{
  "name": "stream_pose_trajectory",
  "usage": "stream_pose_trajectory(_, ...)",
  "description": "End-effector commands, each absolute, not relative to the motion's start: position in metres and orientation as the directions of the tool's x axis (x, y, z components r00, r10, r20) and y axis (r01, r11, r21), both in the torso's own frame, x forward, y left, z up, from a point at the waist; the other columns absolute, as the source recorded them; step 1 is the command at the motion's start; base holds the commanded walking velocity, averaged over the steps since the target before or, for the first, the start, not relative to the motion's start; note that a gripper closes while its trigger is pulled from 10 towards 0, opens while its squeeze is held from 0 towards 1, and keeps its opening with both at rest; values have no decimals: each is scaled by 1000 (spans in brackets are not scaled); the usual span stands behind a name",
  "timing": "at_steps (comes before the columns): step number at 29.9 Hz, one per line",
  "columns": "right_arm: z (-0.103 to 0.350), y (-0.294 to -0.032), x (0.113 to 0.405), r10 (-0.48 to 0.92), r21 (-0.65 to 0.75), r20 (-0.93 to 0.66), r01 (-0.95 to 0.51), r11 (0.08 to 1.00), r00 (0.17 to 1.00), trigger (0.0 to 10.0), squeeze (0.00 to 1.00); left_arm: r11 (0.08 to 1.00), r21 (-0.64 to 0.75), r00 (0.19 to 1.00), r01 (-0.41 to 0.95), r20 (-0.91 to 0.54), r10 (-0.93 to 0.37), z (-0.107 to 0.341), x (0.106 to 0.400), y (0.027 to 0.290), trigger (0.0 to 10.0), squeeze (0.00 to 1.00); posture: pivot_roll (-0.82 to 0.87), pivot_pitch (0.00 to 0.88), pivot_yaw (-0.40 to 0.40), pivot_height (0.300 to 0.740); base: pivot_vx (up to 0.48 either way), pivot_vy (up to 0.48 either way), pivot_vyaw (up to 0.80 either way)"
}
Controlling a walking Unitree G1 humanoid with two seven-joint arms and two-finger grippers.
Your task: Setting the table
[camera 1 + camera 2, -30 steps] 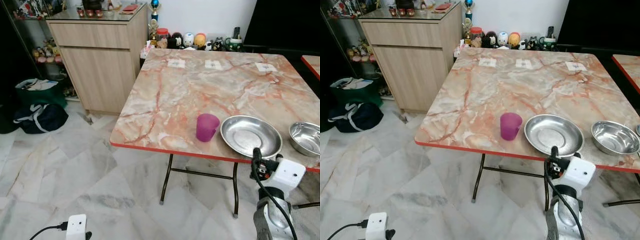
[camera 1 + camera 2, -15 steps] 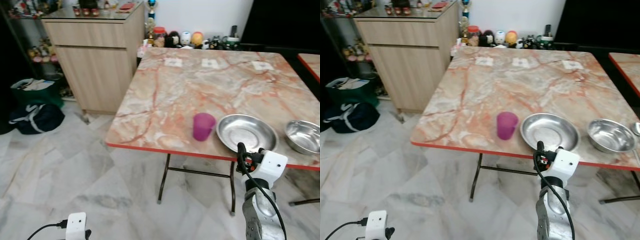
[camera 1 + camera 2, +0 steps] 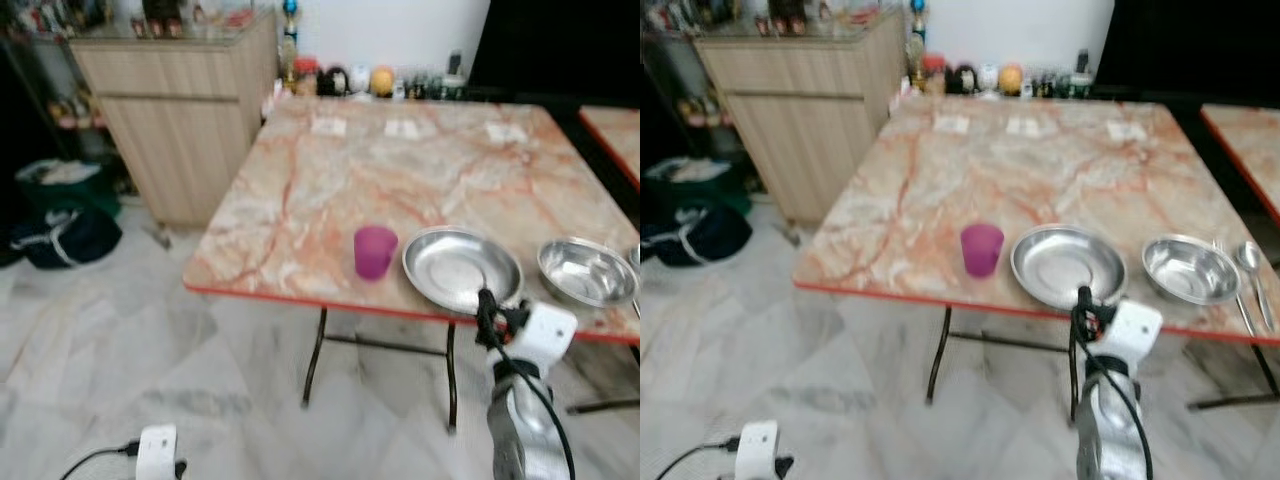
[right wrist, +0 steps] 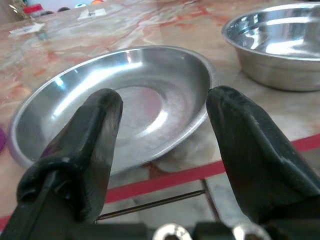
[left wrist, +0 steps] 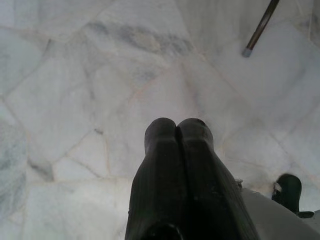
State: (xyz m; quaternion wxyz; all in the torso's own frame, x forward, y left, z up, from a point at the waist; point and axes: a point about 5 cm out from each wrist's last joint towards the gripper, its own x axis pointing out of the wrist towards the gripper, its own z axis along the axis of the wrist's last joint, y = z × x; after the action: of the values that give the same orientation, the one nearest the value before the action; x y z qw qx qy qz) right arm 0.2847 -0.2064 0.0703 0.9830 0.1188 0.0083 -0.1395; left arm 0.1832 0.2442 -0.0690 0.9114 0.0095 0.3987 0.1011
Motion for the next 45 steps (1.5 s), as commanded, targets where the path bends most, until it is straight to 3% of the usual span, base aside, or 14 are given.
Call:
stream_pose_trajectory(1, 74, -206, 290, -280, 275, -39, 280, 920, 959, 10000, 0, 977, 107, 650, -184, -732, 203, -71, 179, 246, 10000, 0, 30, 0, -15, 740, 0, 0, 0)
stream_pose_trajectory(10, 77, -215, 308, -381, 472, -105, 384, 794, 918, 10000, 0, 977, 106, 651, -184, -732, 202, -71, 179, 246, 10000, 0, 36, 0, -14, 740, 0, 0, 0)
stream_pose_trajectory(21, 71, -234, 311, -433, 528, -178, 457, 716, 884, 10000, 0, 977, 109, 648, -183, -734, 203, -71, 178, 246, 10000, 0, 33, 0, -13, 740, 0, 0, 0)
stream_pose_trajectory(40, 80, -242, 328, -407, 495, -202, 451, 743, 891, 10000, 0, 976, 111, 649, -186, -732, 207, -71, 179, 246, 10000, 0, 39, 0, -10, 740, 0, 0, 0)
stream_pose_trajectory(43, 94, -232, 328, -344, 403, -41, 331, 853, 938, 10000, 0, 976, 111, 649, -188, -731, 209, -71, 178, 247, 10000, 0, 35, 0, -10, 740, 0, 0, 0)
stream_pose_trajectory(45, 96, -227, 325, -316, 379, 7, 290, 879, 949, 10000, 0, 976, 109, 651, -191, -730, 209, -71, 178, 247, 10000, 0, 33, 0, -12, 740, 0, 0, 0)
